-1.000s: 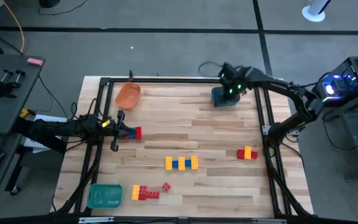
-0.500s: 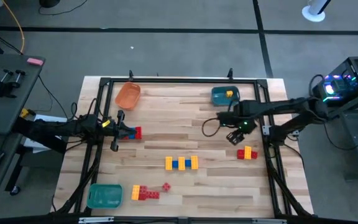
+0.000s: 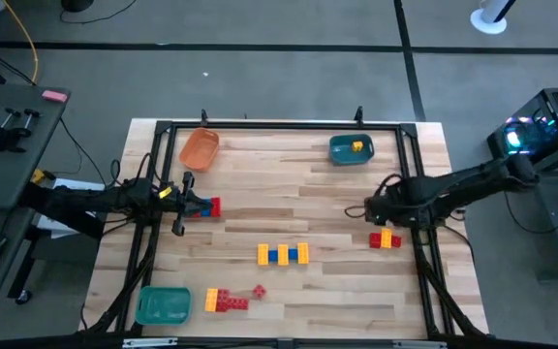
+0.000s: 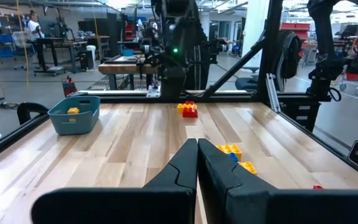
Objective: Sort blocks
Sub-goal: Put the yellow game piece into the blue bin
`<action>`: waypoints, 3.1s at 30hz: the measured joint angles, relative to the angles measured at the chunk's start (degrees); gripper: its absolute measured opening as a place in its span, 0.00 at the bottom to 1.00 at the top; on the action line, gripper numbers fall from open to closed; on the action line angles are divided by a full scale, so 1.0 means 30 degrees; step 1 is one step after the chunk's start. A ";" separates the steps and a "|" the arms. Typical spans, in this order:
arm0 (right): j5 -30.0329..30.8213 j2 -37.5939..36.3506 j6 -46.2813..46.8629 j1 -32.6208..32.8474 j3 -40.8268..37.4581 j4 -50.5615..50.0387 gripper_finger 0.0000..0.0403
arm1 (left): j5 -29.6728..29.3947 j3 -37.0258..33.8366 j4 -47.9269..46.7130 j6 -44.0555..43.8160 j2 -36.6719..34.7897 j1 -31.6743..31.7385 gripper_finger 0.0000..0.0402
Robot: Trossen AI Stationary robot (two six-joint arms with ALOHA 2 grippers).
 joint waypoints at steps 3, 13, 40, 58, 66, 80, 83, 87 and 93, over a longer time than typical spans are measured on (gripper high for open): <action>0.0340 0.0702 0.1134 0.0186 -0.0080 0.0260 0.49 | -0.0002 0.0006 0.0003 0.0000 0.0000 -0.0004 0.00; -0.0533 0.4374 0.1210 0.0558 -0.0351 0.1652 0.49 | -0.0002 -0.0001 0.0007 0.0000 0.0000 -0.0007 0.00; 0.0910 0.5566 0.5196 0.2018 -0.1830 0.4930 0.49 | -0.0002 0.0001 0.0007 0.0000 0.0000 -0.0001 0.00; -0.0295 0.5595 0.2812 0.2717 -0.0708 0.5214 0.49 | -0.0002 0.0004 0.0003 0.0000 0.0000 -0.0003 0.00; -0.0345 0.5595 0.3602 0.4483 -0.0708 0.5246 0.49 | -0.0002 0.0006 0.0007 0.0000 0.0000 -0.0001 0.00; 0.0354 0.5580 0.3150 0.6862 -0.0701 0.7707 0.49 | 0.0002 0.0002 0.0004 0.0000 0.0000 -0.0004 0.00; 0.0367 0.5573 0.2699 0.7302 -0.0701 0.8218 0.49 | 0.0005 0.0005 0.0002 -0.0001 0.0000 -0.0006 0.00; 0.0247 0.5573 0.2318 0.7848 -0.0701 0.8293 0.49 | 0.0001 0.0006 0.0007 0.0000 0.0000 0.0000 0.00; 0.0011 0.5718 0.2020 0.8313 -0.0694 0.8188 0.49 | 0.0003 0.0001 0.0007 -0.0002 0.0000 -0.0002 0.00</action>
